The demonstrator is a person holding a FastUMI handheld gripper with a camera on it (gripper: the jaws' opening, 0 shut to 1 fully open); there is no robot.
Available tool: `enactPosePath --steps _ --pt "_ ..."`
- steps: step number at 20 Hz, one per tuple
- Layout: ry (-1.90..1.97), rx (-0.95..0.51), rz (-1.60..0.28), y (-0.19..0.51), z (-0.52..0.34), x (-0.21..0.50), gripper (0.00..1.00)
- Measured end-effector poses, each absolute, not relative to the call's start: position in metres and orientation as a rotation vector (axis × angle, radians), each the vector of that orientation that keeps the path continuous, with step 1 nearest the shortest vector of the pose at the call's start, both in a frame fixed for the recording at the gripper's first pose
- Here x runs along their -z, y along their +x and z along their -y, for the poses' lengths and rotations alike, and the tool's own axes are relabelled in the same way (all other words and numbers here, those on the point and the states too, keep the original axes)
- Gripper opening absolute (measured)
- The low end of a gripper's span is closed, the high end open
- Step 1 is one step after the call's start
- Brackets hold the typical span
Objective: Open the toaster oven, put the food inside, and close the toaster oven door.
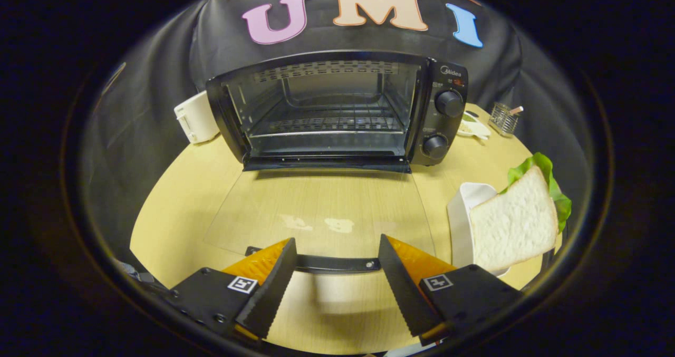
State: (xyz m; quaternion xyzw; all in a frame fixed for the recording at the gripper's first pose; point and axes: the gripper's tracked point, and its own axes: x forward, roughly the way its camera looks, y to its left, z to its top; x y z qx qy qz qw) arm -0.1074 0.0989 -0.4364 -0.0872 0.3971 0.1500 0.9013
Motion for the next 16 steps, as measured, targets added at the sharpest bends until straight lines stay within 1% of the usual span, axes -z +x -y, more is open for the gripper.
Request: enactPosePath --steps 7,11,16 --pt "-0.117 -0.356 -0.857 -0.110 -0.097 0.417 0.96" --pt "0.026 -0.373 -0.833 -0.105 -0.094 0.364 0.96" --pt "0.116 -0.321 -0.841 -0.082 -0.044 0.312 0.96"
